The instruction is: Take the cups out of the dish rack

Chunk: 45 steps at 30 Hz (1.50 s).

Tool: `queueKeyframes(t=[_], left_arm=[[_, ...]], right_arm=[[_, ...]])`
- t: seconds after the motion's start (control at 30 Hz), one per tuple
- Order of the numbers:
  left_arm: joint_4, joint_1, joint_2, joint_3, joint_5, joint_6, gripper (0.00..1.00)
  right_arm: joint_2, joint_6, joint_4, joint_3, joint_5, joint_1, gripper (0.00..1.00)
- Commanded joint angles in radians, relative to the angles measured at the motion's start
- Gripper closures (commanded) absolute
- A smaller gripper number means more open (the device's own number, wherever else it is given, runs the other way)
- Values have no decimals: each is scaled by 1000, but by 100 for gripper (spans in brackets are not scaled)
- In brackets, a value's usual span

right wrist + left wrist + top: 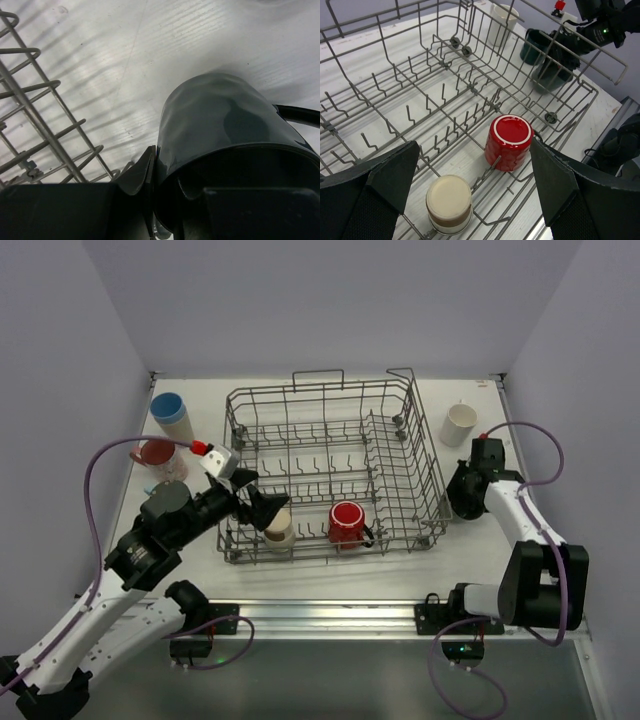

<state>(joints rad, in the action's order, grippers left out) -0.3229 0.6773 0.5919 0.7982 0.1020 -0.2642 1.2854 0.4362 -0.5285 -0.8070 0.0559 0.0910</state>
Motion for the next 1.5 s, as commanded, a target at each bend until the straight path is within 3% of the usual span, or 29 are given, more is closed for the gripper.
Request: queueKeyframes(t=[0.0, 0.07, 0.17, 0.2, 0.33, 0.43, 0.5, 0.67, 0.9, 1.03, 1.2, 1.47], left_arm=[[16, -5, 35, -1, 65, 23, 0], [18, -7, 48, 6, 79, 20, 0], [28, -5, 66, 9, 80, 3, 0], [30, -5, 72, 9, 84, -6, 0], [31, -5, 126, 19, 126, -26, 0], [53, 11, 151, 30, 179, -43, 0], [61, 53, 164, 48, 139, -52, 0], [90, 182, 261, 88, 4, -66, 0], [188, 286, 480, 105, -42, 17, 0], [199, 329, 595, 125, -91, 63, 0], [214, 335, 701, 144, -59, 149, 0], [249, 335, 807, 145, -88, 172, 0]], right_arm=[[32, 6, 96, -20, 4, 3, 100], [45, 9, 97, -24, -5, 3, 96], [58, 15, 99, -35, -27, 0, 83], [58, 16, 101, -40, -30, 1, 69], [20, 22, 110, -34, -47, 0, 29], [-56, 30, 113, -35, -48, -2, 17], [-127, 38, 111, -43, -48, 0, 12], [-254, 62, 99, -75, -41, -2, 1], [-509, 65, 105, -101, -16, -2, 1], [-639, 78, 125, -112, 97, -2, 1], [-653, 98, 146, -98, 260, -4, 1], [-634, 90, 191, -54, 331, -11, 1]])
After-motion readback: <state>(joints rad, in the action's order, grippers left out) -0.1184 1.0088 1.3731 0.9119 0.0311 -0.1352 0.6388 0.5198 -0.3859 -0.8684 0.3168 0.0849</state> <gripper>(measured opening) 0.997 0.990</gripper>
